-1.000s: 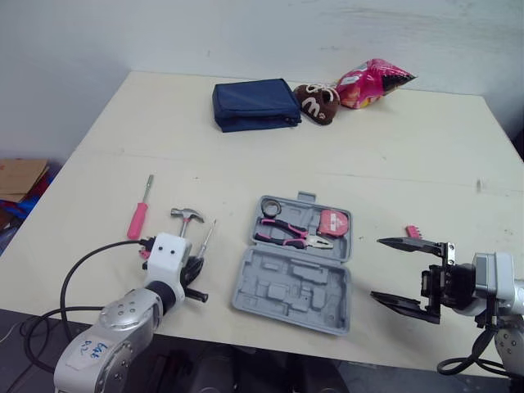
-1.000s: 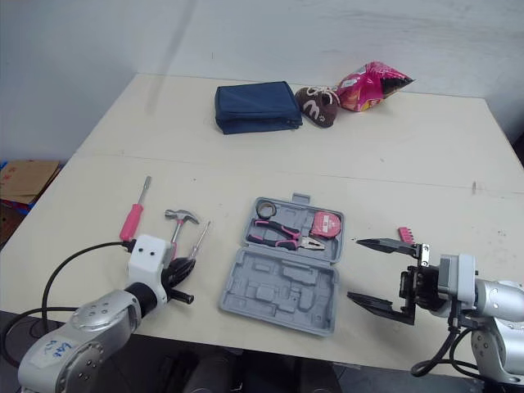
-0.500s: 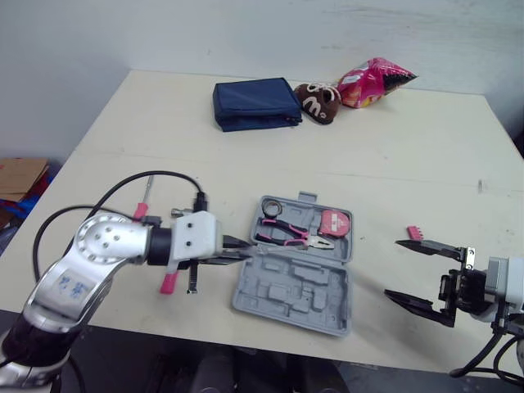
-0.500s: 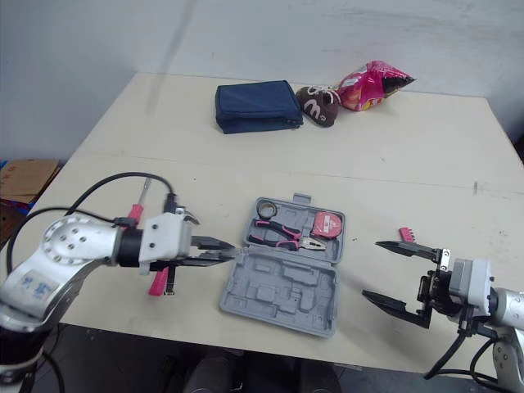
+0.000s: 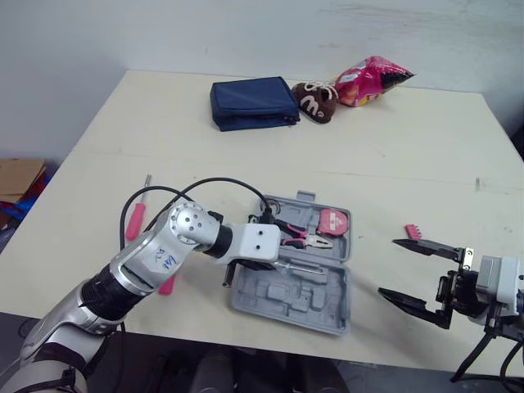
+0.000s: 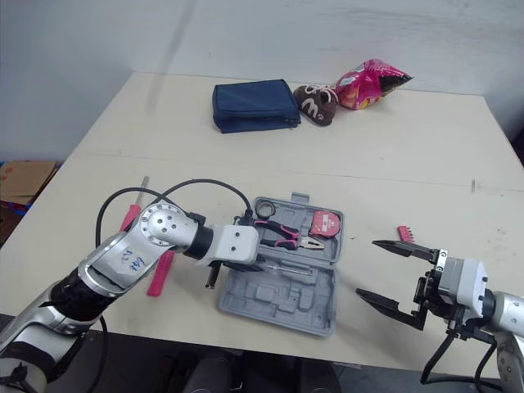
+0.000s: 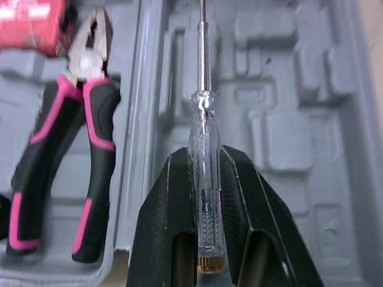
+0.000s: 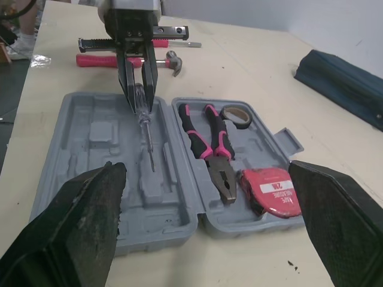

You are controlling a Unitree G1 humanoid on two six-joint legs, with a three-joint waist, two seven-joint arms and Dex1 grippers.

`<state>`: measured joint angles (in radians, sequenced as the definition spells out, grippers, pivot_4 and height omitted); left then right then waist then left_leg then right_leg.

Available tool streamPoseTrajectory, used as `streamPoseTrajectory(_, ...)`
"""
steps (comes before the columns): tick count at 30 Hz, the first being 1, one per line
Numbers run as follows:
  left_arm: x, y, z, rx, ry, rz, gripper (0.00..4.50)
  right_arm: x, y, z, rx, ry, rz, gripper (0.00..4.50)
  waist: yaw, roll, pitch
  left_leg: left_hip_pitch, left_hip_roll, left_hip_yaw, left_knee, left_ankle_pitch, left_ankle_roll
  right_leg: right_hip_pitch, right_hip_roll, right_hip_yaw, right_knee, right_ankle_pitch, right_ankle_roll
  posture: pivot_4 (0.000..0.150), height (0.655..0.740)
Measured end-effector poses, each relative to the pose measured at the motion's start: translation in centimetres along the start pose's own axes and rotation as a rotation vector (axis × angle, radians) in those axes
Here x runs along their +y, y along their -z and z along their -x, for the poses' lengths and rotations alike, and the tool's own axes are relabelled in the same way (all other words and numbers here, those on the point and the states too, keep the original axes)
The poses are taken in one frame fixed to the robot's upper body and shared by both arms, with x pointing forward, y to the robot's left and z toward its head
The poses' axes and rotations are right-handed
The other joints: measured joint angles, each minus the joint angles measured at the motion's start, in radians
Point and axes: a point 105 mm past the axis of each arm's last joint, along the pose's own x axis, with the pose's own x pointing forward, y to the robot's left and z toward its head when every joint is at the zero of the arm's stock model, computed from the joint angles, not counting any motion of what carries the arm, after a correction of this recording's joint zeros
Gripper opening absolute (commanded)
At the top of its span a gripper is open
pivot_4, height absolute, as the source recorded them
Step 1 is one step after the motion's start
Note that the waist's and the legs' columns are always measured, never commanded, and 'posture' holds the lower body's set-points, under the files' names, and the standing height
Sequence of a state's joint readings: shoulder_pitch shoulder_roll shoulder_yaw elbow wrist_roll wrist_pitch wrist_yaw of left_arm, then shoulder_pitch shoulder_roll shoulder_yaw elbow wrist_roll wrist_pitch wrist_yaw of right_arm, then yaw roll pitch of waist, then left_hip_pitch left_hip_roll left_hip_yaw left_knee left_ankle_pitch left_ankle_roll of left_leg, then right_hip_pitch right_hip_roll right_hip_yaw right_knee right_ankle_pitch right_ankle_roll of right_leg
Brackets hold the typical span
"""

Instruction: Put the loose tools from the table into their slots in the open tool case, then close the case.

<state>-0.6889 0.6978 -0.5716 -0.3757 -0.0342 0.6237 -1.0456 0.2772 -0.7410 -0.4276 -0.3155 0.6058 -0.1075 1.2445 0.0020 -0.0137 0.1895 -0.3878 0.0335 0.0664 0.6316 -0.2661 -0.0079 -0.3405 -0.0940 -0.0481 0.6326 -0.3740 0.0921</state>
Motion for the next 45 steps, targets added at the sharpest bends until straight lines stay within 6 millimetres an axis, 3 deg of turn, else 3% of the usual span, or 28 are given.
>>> streamPoseTrajectory(9, 0.4, -0.2, -0.8, 0.046, -0.017, -0.026, 0.01, 0.7, -0.2, -0.2, 0.008, -0.001, -0.016, 4.5, 0.0, 0.0, 0.0, 0.0, -0.001, 0.0, 0.0, 0.0, 0.0, 0.0, -0.001, 0.0, 0.001, 0.0, 0.0, 0.15, 0.74)
streamPoseTrajectory(19, 1.4, 0.0, -1.2, 0.094, -0.05, -0.068, 0.01, 0.3, -3.1, -2.0, -0.009, -0.006, 0.011, 4.5, 0.0, 0.0, 0.0, 0.0, -0.001, -0.001, 0.001, 0.001, 0.0, 0.0, -0.001, 0.0, 0.002, 0.0, 0.0, 0.15, 0.74)
streamPoseTrajectory(25, 1.5, 0.2, -1.2, 0.104, -0.051, -0.103, 0.01, 0.0, -3.5, -2.4, -0.005, 0.008, -0.002, 4.5, 0.001, 0.0, 0.0, 0.0, -0.001, -0.001, 0.001, 0.001, 0.0, 0.0, -0.001, 0.0, 0.002, 0.0, 0.0, 0.15, 0.74)
streamPoseTrajectory(32, 1.2, -0.4, -1.9, 0.055, -0.05, -0.147, 3.17, -0.4, -3.5, -2.6, -0.001, 0.021, -0.012, 4.5, 0.001, 0.0, 0.0, 0.0, -0.001, -0.001, 0.002, 0.001, 0.001, 0.0, -0.002, 0.0, 0.003, 0.0, 0.0, 0.15, 0.74)
streamPoseTrajectory(38, 2.0, -1.9, 0.0, -0.093, -0.104, -0.149, 3.17, -0.6, -3.7, -2.8, -0.007, 0.023, -0.002, 4.5, -0.002, 0.0, 0.0, 0.0, -0.001, -0.001, 0.002, 0.001, 0.001, 0.0, -0.001, -0.001, 0.004, 0.0, 0.0, 0.15, 0.74)
streamPoseTrajectory(41, 2.0, -2.4, 0.5, -0.222, -0.135, -0.129, 2.3, -0.6, -3.6, -2.7, -0.004, 0.024, -0.004, 4.5, -0.001, 0.0, 0.0, 0.0, -0.001, -0.001, 0.002, 0.001, 0.001, 0.0, -0.002, -0.001, 0.004, 0.0, 0.0, 0.15, 0.74)
streamPoseTrajectory(45, 2.3, -2.8, 0.3, -0.406, -0.189, -0.007, 0.45, -0.4, -3.3, -2.6, -0.003, 0.03, -0.018, 4.5, 0.001, 0.0, 0.0, 0.0, -0.001, -0.001, 0.004, 0.0, 0.002, 0.0, -0.002, -0.001, 0.004, 0.0, 0.001, 0.15, 0.74)
